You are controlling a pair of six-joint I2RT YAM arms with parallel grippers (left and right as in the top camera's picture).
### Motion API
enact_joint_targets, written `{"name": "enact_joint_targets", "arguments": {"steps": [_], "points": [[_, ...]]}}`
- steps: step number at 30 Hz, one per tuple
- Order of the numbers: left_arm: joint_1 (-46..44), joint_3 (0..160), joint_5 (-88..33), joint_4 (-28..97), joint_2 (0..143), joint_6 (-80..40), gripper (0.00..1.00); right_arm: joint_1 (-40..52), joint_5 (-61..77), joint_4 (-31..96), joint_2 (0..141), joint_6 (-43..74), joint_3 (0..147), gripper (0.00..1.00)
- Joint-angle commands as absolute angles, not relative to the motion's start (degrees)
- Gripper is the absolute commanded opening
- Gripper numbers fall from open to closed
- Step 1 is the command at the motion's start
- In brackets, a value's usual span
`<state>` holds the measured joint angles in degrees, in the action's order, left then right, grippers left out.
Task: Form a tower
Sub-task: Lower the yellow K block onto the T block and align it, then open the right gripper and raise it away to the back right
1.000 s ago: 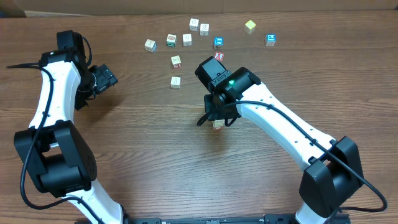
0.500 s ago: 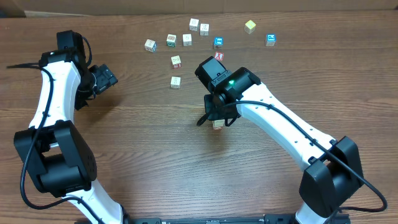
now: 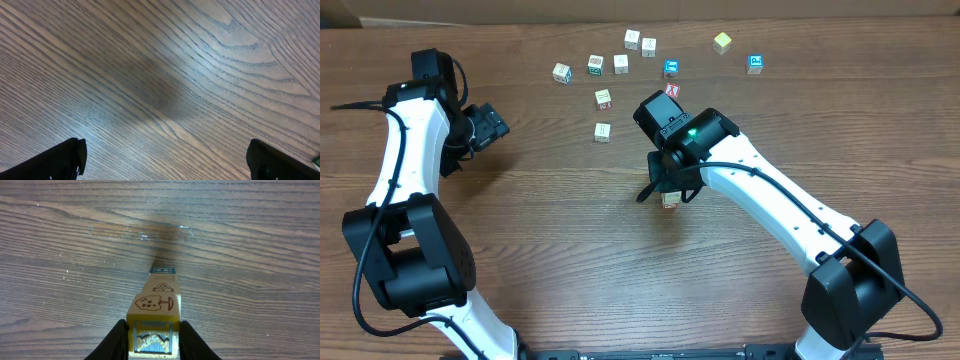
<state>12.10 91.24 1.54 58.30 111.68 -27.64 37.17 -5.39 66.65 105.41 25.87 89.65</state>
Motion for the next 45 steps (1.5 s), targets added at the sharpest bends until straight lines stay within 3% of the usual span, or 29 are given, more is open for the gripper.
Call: {"name": "enact_joint_targets", "arguments": {"steps": [1,11,18,21,23,25,32,45], "points": [[11.9,92.1,1.5,58.2,112.0,-27.2,1.0,36.9,-6.7,66.7,105.6,25.0,89.3,0.26],[11.9,92.1,1.5,58.2,112.0,-27.2,1.0,35.6,-6.4,67.1,105.6,25.1,89.3,0.27],[11.9,92.1,1.5,58.2,112.0,-27.2,0.99,35.6,-6.4,67.1,105.6,25.1,89.3,0.38],[11.9,92.1,1.5,58.2,112.0,-27.2,1.0,35.6,-6.4,67.1,105.6,25.1,89.3,0.5],[11.9,92.1,1.5,58.2,112.0,-27.2,1.0,35.6,-6.4,67.1,105.6,25.1,89.3,0.71],[11.9,92.1,1.5,58.2,112.0,-27.2,1.0,35.6,-6.4,66.8,105.6,25.1,89.3,0.83],[11.9,92.1,1.5,58.2,112.0,-27.2,1.0,34.7,-6.4,66.5,105.5,25.0,93.1,0.98],[11.9,92.1,1.5,58.2,112.0,-27.2,0.99,17.3,-6.4,66.2,105.5,25.0,96.1,1.0]]}}
